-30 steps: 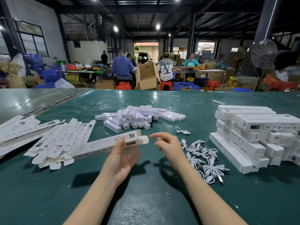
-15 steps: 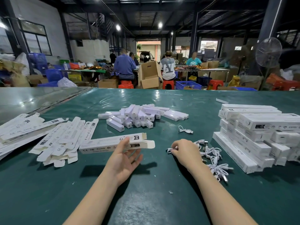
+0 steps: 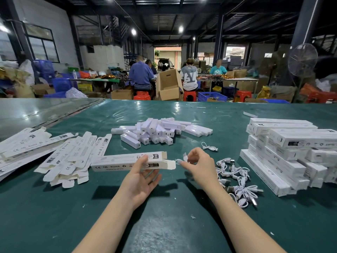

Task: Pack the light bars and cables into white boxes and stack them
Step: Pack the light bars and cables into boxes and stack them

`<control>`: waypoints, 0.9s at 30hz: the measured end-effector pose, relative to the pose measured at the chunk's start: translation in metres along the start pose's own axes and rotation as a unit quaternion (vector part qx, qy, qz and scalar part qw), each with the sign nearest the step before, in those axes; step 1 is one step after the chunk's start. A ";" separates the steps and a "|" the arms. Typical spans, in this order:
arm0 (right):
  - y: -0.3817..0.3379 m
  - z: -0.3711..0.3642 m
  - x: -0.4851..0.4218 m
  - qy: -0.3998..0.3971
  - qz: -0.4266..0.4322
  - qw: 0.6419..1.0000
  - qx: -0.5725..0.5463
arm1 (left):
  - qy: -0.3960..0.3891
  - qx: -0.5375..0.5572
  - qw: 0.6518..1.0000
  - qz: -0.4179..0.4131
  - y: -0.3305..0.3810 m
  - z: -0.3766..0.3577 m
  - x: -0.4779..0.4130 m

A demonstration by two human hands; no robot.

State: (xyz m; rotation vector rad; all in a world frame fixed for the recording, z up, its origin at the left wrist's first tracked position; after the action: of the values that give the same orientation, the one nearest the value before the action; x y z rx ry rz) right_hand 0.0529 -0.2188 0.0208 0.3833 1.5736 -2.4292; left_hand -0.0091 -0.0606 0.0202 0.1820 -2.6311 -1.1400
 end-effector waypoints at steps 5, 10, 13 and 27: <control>-0.007 0.002 0.002 0.016 -0.020 0.972 -0.232 | -0.018 -0.016 0.999 -0.039 -0.003 0.003 -0.004; -0.008 -0.004 0.003 -0.083 -0.056 0.937 -0.336 | -0.031 -0.005 0.997 -0.064 -0.006 0.005 -0.005; -0.008 -0.006 0.004 -0.146 -0.061 0.931 -0.330 | -0.030 0.005 0.998 -0.052 -0.005 0.006 -0.006; -0.008 -0.003 0.002 -0.198 -0.040 0.933 -0.298 | -0.117 -0.083 0.988 -0.057 -0.003 0.007 -0.002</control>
State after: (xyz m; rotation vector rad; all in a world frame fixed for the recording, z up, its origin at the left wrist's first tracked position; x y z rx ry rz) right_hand 0.0485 -0.2129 0.0260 -0.2680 2.0224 -1.7810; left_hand -0.0089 -0.0574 0.0128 0.1786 -2.7366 -1.4953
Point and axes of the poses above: each hand's wrist, its own x-axis away from the middle knuckle, its own z-axis out of the back of the hand, y = z × x, the point moved 1 cm from there along -x, towards the middle knuckle, and after that the axes turned 3 degrees about -z, right-handed, at the moved point
